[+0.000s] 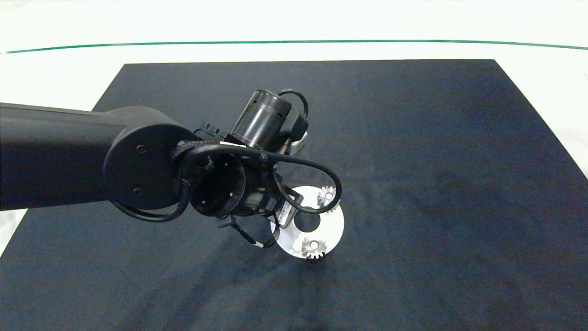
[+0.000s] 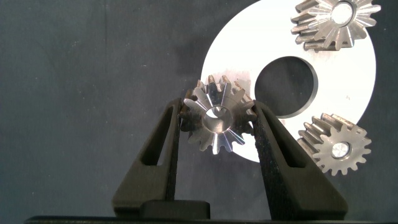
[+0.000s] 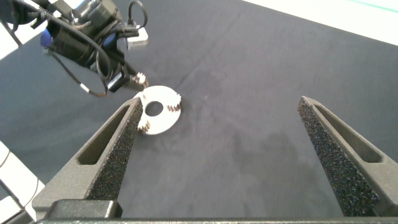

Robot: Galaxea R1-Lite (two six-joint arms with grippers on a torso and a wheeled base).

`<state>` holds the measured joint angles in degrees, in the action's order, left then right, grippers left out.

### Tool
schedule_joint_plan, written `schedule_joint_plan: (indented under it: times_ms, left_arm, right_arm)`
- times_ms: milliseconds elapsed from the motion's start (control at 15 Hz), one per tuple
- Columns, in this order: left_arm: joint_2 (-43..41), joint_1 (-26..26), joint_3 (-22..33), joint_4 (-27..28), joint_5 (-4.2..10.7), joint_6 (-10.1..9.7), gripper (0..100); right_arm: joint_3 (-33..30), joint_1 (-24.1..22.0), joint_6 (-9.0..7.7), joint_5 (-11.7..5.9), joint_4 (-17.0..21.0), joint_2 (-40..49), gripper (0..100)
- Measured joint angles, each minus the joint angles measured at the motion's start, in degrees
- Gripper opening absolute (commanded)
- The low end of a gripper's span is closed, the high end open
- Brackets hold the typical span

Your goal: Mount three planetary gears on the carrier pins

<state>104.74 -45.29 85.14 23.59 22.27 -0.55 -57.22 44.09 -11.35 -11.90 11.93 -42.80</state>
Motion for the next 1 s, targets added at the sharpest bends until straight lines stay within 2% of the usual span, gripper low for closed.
schedule_joint_plan:
  times_ms: [1000]
  left_arm:
    - [0.68,-0.13,-1.13,-0.59,-0.01,-0.46,0]
  right_arm:
    - [0.15,0.02,0.0,0.09,0.05,0.05,100]
